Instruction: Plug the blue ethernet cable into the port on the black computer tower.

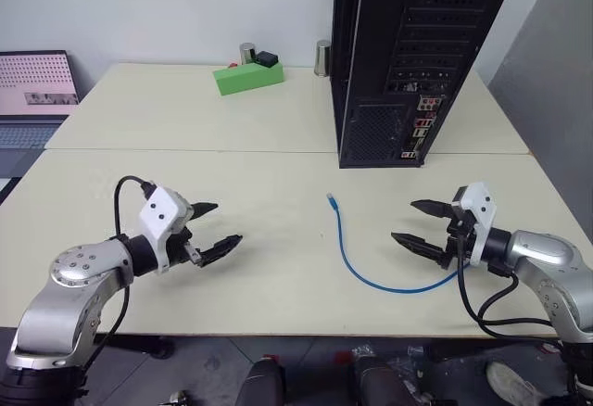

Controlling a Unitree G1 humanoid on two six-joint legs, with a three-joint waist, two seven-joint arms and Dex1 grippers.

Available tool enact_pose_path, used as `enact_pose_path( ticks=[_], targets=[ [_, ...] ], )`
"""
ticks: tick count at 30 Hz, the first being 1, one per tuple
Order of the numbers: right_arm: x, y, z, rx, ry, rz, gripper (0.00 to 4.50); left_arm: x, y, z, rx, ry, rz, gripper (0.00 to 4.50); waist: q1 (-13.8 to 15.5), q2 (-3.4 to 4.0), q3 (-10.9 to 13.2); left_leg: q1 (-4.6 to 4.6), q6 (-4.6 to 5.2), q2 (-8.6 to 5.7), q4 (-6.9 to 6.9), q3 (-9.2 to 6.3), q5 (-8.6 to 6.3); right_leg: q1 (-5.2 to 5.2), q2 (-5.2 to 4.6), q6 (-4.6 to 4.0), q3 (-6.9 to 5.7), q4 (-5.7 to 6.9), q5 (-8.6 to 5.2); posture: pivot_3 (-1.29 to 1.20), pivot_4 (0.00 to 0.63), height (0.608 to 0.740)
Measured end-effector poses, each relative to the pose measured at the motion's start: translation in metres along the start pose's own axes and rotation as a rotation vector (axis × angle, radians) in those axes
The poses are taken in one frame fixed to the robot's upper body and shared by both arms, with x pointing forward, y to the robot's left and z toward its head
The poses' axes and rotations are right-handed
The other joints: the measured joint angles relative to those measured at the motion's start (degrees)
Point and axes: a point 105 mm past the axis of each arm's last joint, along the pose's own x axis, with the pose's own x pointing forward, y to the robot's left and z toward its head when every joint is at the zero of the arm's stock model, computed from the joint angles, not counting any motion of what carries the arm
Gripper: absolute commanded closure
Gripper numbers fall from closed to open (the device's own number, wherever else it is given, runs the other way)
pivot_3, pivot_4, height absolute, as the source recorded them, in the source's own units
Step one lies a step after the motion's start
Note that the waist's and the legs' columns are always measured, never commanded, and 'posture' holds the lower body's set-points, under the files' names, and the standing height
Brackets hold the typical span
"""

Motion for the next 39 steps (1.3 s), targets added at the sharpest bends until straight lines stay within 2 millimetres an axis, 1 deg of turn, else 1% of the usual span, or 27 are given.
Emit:
enact_pose_path(
  ticks=[3, 6, 9, 12, 15, 16, 19, 21, 23, 25, 26, 28, 29, 32, 35, 37, 38, 39],
  targets=[
    [0.000, 0.000, 0.000, -0.002, 0.002, -0.002, 0.03, 0.001, -0.001, 0.000, 0.009, -0.006, -0.004, 0.00, -0.01, 0.00, 0.00, 0.00, 0.00, 0.00, 0.00, 0.00, 0.00, 0.00, 0.00, 0.00, 0.00, 0.01, 0.00, 0.00, 0.150, 0.740],
    [0.000, 0.002, -0.002, -0.004, 0.006, -0.007, 0.03, 0.004, -0.005, -0.004, 0.017, 0.000, -0.016, 0.00, 0.04, 0.00, 0.00, -0.01, 0.00, 0.00, 0.00, 0.00, 0.00, 0.00, 0.00, 0.00, 0.00, 0.00, 0.00, 0.00, 0.150, 0.740],
    [0.001, 0.006, -0.001, 0.009, 0.001, 0.001, 0.03, 0.004, -0.004, -0.005, 0.030, -0.004, -0.009, 0.00, 0.02, 0.00, 0.00, 0.00, 0.00, 0.01, 0.00, 0.00, 0.00, 0.00, 0.01, 0.00, 0.00, 0.01, 0.00, 0.00, 0.150, 0.740],
    [0.005, 0.011, 0.001, 0.029, -0.012, 0.007, 0.03, 0.003, -0.005, -0.005, 0.050, -0.013, -0.024, 0.00, 0.02, 0.00, 0.00, 0.00, 0.00, 0.01, 0.00, -0.01, 0.00, 0.00, 0.01, 0.00, -0.01, 0.00, 0.00, 0.00, 0.150, 0.740],
    [0.014, 0.019, 0.001, 0.046, -0.019, 0.025, 0.03, 0.004, -0.006, -0.010, 0.068, 0.002, -0.030, 0.00, 0.00, 0.00, 0.00, 0.01, 0.00, 0.01, 0.00, 0.00, 0.00, 0.00, 0.02, 0.00, 0.00, 0.01, 0.00, 0.00, 0.150, 0.740],
    [0.020, 0.022, 0.001, 0.050, -0.021, 0.028, 0.03, 0.005, -0.005, -0.012, 0.076, 0.011, -0.031, 0.00, -0.02, 0.00, 0.00, 0.01, 0.00, 0.01, 0.00, 0.00, 0.00, -0.01, 0.02, 0.00, 0.00, 0.01, 0.00, 0.00, 0.150, 0.740],
    [0.049, 0.036, 0.005, 0.069, -0.050, 0.030, 0.03, 0.008, -0.005, -0.017, 0.091, 0.032, -0.046, 0.00, -0.20, 0.00, 0.00, 0.02, 0.00, 0.06, -0.01, -0.01, 0.00, -0.04, 0.07, -0.01, 0.00, 0.04, 0.00, 0.00, 0.150, 0.740],
    [0.065, 0.043, 0.009, 0.061, -0.061, 0.034, 0.03, 0.010, -0.004, -0.018, 0.094, 0.034, -0.051, 0.00, -0.09, 0.00, 0.00, 0.01, 0.00, 0.05, -0.01, -0.01, 0.00, -0.04, 0.06, -0.01, 0.00, 0.03, 0.00, 0.00, 0.150, 0.740],
    [0.084, 0.042, 0.014, 0.056, -0.074, 0.001, 0.03, 0.011, 0.001, -0.018, 0.098, 0.031, -0.045, 0.00, -0.07, -0.02, 0.00, 0.02, 0.00, 0.05, -0.01, -0.01, 0.00, -0.04, 0.06, -0.02, -0.01, 0.03, 0.00, 0.00, 0.150, 0.740],
    [0.097, 0.043, 0.015, 0.061, -0.071, -0.019, 0.03, 0.012, 0.001, -0.016, 0.104, 0.024, -0.051, 0.00, -0.05, -0.02, -0.01, 0.01, -0.01, 0.05, -0.02, -0.02, 0.00, -0.05, 0.06, -0.02, -0.02, 0.03, 0.00, 0.00, 0.150, 0.740],
    [0.106, 0.042, 0.012, 0.059, -0.056, -0.036, 0.03, 0.014, 0.000, -0.015, 0.108, 0.021, -0.060, 0.00, -0.03, -0.02, 0.00, 0.00, -0.01, 0.05, -0.02, -0.01, 0.00, -0.06, 0.06, -0.02, -0.01, 0.03, 0.00, 0.00, 0.150, 0.740],
    [0.115, 0.041, 0.005, 0.057, -0.023, -0.065, 0.03, 0.016, -0.002, -0.013, 0.116, 0.015, -0.076, 0.00, -0.01, -0.02, 0.00, -0.03, -0.01, 0.05, -0.02, -0.01, 0.00, -0.07, 0.05, -0.02, -0.02, 0.03, 0.00, 0.00, 0.150, 0.740],
    [0.125, 0.034, 0.000, 0.074, -0.004, -0.122, 0.03, 0.017, -0.003, -0.014, 0.129, 0.023, -0.084, 0.00, -0.01, -0.02, 0.00, -0.02, -0.01, 0.05, -0.02, -0.01, 0.00, -0.08, 0.05, -0.02, -0.01, 0.03, 0.00, 0.00, 0.150, 0.740],
    [0.135, 0.026, -0.003, 0.074, 0.016, -0.191, 0.03, 0.021, -0.007, -0.015, 0.141, 0.032, -0.107, 0.00, -0.02, -0.02, 0.00, -0.02, -0.01, 0.05, -0.02, -0.01, 0.00, -0.11, 0.06, -0.02, -0.02, 0.07, 0.00, 0.00, 0.150, 0.740],
    [0.138, 0.018, -0.012, 0.065, 0.055, -0.253, 0.03, 0.022, -0.009, -0.016, 0.141, 0.037, -0.112, 0.00, -0.01, -0.02, 0.00, -0.05, -0.01, 0.05, -0.02, -0.01, 0.00, -0.11, 0.05, -0.02, -0.01, 0.05, 0.00, 0.00, 0.150, 0.740],
    [0.140, 0.018, -0.019, 0.080, 0.079, -0.270, 0.40, 0.023, -0.009, -0.016, 0.142, 0.036, -0.112, 0.00, -0.04, -0.02, 0.00, -0.04, 0.00, 0.05, -0.03, -0.01, 0.00, -0.13, 0.06, -0.02, -0.01, 0.07, 0.00, 0.00, 0.150, 0.740],
    [0.141, 0.018, -0.019, 0.084, 0.080, -0.277, 0.54, 0.023, -0.009, -0.016, 0.142, 0.035, -0.114, 0.00, -0.04, -0.02, 0.00, -0.04, 0.00, 0.05, -0.03, -0.01, 0.00, -0.15, 0.06, -0.03, -0.01, 0.09, 0.00, 0.00, 0.150, 0.740],
    [0.142, 0.018, -0.019, 0.086, 0.080, -0.282, 0.80, 0.024, -0.010, -0.015, 0.144, 0.033, -0.117, 0.00, -0.04, -0.02, -0.01, -0.04, 0.00, 0.05, -0.03, -0.01, 0.00, -0.15, 0.06, -0.02, -0.01, 0.10, 0.00, 0.00, 0.150, 0.740]
  ],
)
